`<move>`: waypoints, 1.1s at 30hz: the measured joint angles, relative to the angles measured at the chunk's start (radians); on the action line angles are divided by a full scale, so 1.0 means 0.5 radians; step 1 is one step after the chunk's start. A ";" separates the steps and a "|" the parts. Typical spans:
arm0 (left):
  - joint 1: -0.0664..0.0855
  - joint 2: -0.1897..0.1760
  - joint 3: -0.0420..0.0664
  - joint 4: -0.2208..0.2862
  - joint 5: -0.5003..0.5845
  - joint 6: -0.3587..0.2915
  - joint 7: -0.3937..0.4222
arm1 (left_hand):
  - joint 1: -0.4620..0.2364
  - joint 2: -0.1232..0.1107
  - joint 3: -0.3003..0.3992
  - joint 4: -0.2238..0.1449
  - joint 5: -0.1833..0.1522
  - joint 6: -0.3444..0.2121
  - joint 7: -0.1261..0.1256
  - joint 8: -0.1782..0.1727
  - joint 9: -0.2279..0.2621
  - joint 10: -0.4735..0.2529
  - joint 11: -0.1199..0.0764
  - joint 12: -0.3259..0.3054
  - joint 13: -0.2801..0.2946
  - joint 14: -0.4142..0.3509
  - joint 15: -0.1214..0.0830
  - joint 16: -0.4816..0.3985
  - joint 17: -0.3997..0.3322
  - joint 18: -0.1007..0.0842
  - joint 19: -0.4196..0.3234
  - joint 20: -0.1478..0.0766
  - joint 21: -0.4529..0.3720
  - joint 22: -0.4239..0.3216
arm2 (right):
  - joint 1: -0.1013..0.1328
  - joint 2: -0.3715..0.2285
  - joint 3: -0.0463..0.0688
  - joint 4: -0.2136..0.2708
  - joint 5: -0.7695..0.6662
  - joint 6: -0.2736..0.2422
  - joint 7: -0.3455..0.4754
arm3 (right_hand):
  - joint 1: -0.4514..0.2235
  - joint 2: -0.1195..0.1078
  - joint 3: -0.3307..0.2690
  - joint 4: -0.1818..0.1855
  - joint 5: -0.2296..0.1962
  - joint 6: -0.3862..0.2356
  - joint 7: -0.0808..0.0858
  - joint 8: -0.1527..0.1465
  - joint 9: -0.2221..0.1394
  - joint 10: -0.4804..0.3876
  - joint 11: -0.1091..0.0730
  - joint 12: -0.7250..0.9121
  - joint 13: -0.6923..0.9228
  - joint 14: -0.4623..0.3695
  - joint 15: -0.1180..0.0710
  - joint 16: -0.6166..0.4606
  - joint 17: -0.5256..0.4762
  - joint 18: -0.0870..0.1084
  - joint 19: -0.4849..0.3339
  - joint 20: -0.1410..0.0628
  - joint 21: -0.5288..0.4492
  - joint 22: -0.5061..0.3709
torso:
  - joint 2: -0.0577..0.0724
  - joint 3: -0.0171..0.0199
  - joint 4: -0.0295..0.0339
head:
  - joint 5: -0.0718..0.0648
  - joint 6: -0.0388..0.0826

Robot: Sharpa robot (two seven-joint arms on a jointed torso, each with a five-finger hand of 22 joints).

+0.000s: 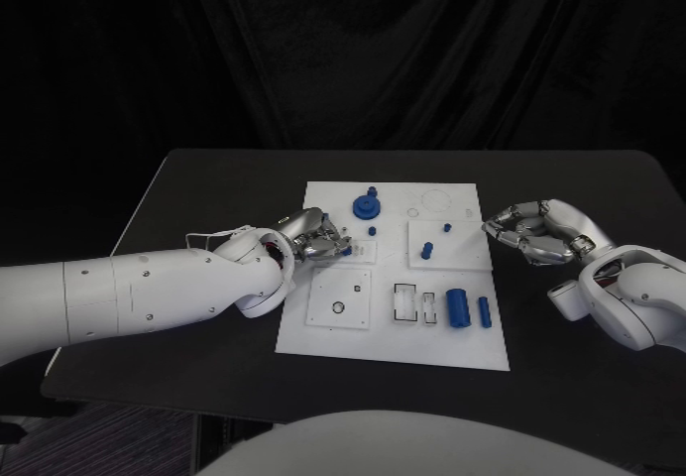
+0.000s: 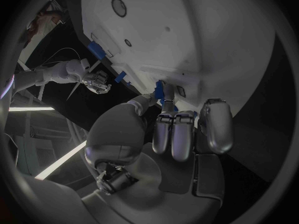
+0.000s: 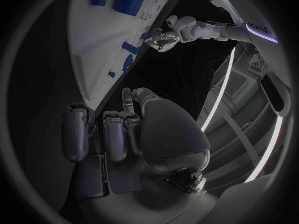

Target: Assemble the parts on the task board

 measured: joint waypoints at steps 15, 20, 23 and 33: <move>-0.005 0.006 -0.003 -0.023 0.000 -0.037 0.017 | -0.006 0.007 0.023 0.001 -0.187 -0.001 0.000 0.044 0.037 0.000 0.000 0.000 0.000 0.000 0.000 0.000 0.000 0.000 0.000 0.000 -0.021 0.000 | 0.000 0.003 0.000 -0.002 0.000 0.000 0.000 | 0.000 0.000 0.000 0.000 0.000 0.000 0.000 0.000 0.000 0.000 0.000 0.000 0.000 0.000 0.000 0.000 0.000 0.000 0.000 0.000 0.000 0.000 | -0.001 0.0000 0.000 | -0.003 0.000; -0.005 0.012 -0.003 -0.033 0.000 -0.047 0.017 | -0.022 0.021 0.023 0.001 -0.299 -0.009 -0.007 0.050 0.040 0.000 0.000 0.000 0.000 0.000 0.000 0.000 0.000 0.000 0.000 0.000 -0.028 0.000 | 0.000 0.005 0.000 -0.003 0.000 0.000 0.000 | 0.000 0.000 0.000 0.000 0.000 0.000 0.000 0.000 0.000 0.000 0.000 0.000 0.000 0.000 0.000 0.000 0.000 0.000 0.000 0.000 0.000 0.000 | 0.000 0.0000 0.000 | 0.001 0.000; -0.006 0.016 -0.003 -0.038 0.000 -0.050 0.017 | -0.044 0.017 0.036 -0.002 -0.366 -0.013 -0.010 0.054 0.044 0.000 0.000 0.000 0.000 0.000 0.000 0.000 0.000 0.000 0.000 0.000 -0.034 0.000 | 0.000 0.006 0.000 -0.004 0.000 0.000 0.000 | 0.000 0.000 0.000 0.000 0.000 0.000 0.000 0.000 0.000 0.000 0.000 0.000 0.000 0.000 0.000 0.000 0.000 0.000 0.000 0.000 0.000 0.000 | 0.000 0.0000 -0.001 | 0.002 0.000; -0.007 0.031 -0.003 -0.049 0.001 -0.050 0.011 | -0.078 0.020 -0.046 0.080 -0.505 -0.015 -0.014 0.054 0.037 0.000 0.000 0.000 0.000 0.000 0.000 0.000 0.000 0.000 0.000 0.000 -0.047 0.000 | 0.000 0.007 0.000 -0.004 0.000 0.000 0.000 | 0.000 0.000 0.004 -0.004 0.000 0.000 0.000 0.000 0.000 0.000 0.000 0.000 0.000 0.000 0.000 0.000 0.000 0.000 0.000 0.000 0.000 0.000 | 0.000 -0.0002 0.000 | -0.001 0.000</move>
